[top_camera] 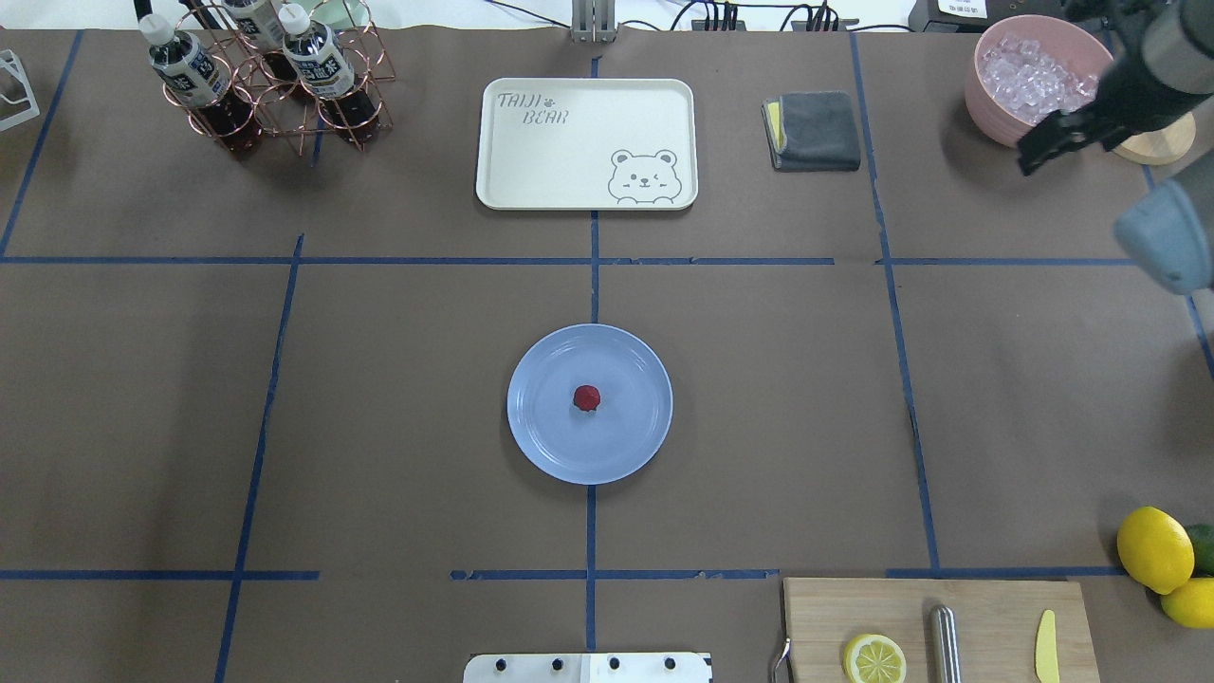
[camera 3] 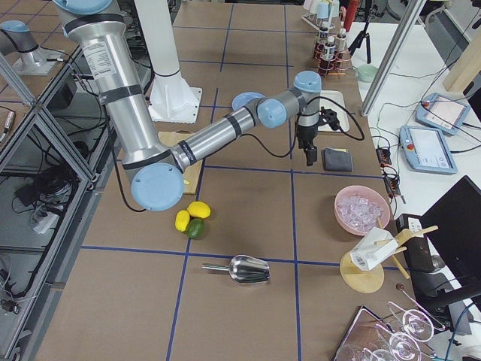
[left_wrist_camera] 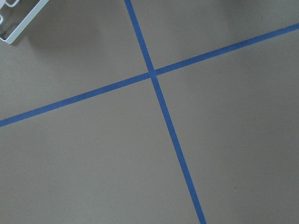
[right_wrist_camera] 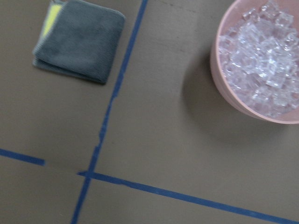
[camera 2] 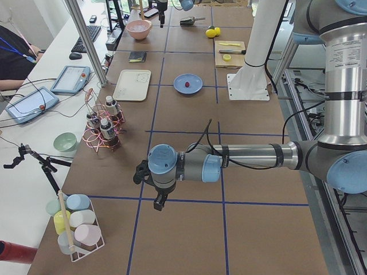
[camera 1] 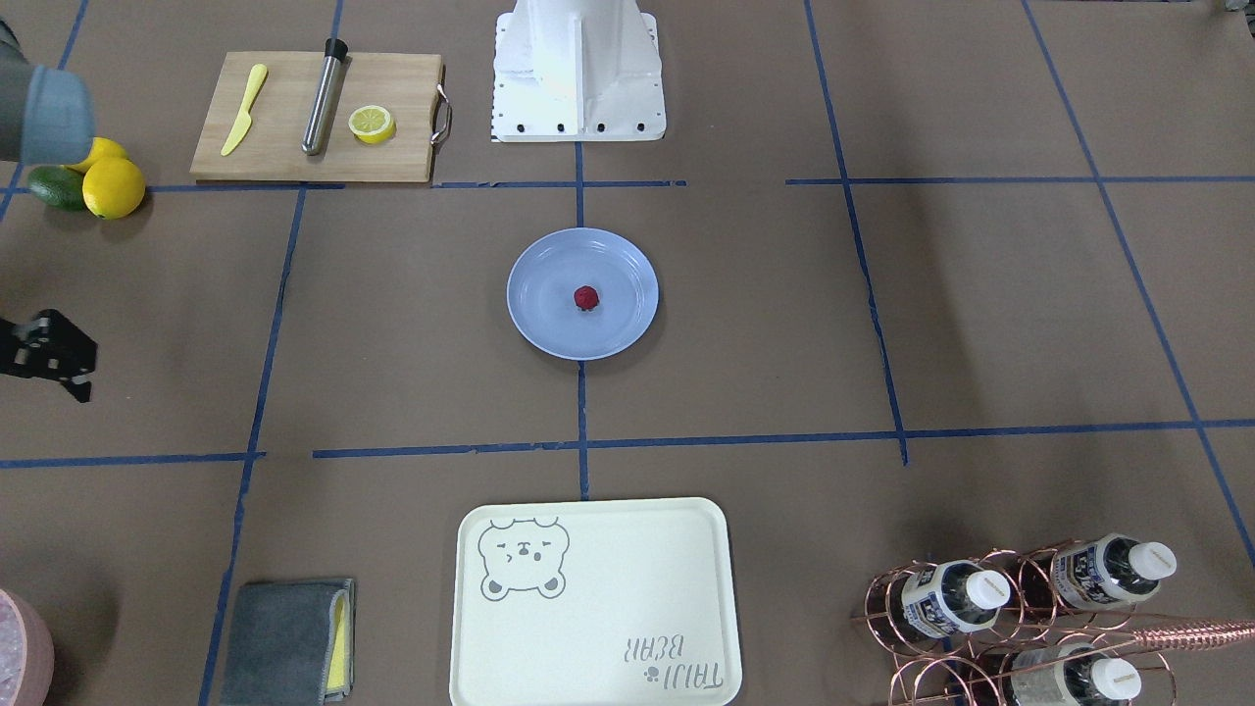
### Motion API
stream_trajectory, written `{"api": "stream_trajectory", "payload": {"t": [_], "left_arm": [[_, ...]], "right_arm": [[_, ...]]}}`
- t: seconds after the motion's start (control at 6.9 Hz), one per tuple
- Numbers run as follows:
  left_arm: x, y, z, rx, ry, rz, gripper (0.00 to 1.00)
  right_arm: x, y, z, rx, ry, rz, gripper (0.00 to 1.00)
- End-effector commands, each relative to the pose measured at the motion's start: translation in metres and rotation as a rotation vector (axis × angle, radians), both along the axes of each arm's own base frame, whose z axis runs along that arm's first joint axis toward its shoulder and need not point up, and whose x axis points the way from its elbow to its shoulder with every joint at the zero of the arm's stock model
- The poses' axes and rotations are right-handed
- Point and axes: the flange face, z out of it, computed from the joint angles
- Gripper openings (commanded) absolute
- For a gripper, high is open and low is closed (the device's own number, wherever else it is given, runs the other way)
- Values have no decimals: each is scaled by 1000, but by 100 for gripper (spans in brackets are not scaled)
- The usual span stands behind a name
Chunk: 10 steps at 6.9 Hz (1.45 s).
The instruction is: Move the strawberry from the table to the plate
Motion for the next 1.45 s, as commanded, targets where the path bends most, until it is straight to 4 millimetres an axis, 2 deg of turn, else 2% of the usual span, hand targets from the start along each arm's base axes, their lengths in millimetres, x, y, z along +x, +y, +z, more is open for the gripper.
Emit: {"api": "stream_trajectory", "payload": {"t": [0.0,0.14,0.29,0.43,0.58,1.16,1.3], "left_arm": [[0,0,1,-38,3,-32,100],[-1,0,-8,-15,-1,-32,100],[-2,0,-11,-4,-1,-30,100],[-4,0,-12,1,-29,-32,100],[-4,2,-14,8,-35,-31,100],[-5,13,-8,-5,-35,-33,100],[-4,19,-3,-15,-33,-31,100]], "right_arm": [[131,41,100,5,-21,-79,100],[180,72,155,-37,-16,-68,100],[219,111,202,-76,-11,-19,100],[245,142,252,-145,2,35,100],[256,156,271,-177,-17,73,100],[248,150,257,-210,-100,110,100],[239,145,253,-217,-101,106,100]]}}
